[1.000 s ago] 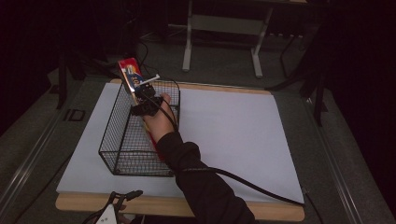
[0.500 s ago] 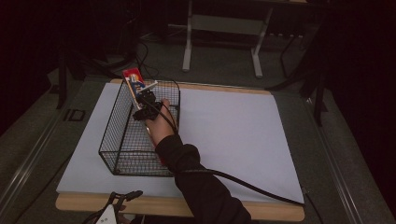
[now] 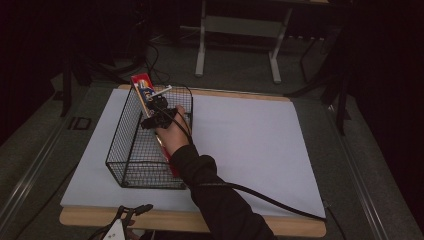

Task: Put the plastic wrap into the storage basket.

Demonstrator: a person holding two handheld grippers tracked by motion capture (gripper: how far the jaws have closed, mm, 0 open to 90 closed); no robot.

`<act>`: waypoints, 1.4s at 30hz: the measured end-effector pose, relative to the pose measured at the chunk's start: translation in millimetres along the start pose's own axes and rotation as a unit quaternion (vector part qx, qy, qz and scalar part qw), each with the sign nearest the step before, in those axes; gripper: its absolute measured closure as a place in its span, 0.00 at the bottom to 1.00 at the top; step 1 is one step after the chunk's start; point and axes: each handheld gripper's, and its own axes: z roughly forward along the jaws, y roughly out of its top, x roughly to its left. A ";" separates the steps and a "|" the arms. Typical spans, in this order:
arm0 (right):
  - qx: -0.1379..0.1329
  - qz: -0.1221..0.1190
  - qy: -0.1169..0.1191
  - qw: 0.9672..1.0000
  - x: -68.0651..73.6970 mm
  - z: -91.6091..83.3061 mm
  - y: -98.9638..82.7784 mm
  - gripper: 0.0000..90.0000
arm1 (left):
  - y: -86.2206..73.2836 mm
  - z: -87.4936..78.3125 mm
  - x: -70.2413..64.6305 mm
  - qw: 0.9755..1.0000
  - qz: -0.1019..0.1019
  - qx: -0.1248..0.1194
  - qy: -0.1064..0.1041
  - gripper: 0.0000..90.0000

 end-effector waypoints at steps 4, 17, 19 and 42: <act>-0.016 -0.021 0.023 0.999 -1.1 -18.7 1.6 0.17 | -0.1 0.3 -0.1 1.000 0.001 0.001 0.000 0.00; -0.052 -0.054 0.050 0.996 -36.8 -83.3 -23.9 0.15 | -0.9 3.1 0.4 1.000 0.000 0.008 0.001 0.00; -0.054 -0.056 0.050 0.996 -43.3 -90.7 -29.7 0.15 | -1.0 3.2 0.8 1.000 -0.002 0.008 0.002 0.00; -0.100 -0.059 0.042 0.992 -106.3 -148.7 -111.2 0.15 | -1.9 6.5 1.3 1.000 -0.006 0.016 0.001 0.00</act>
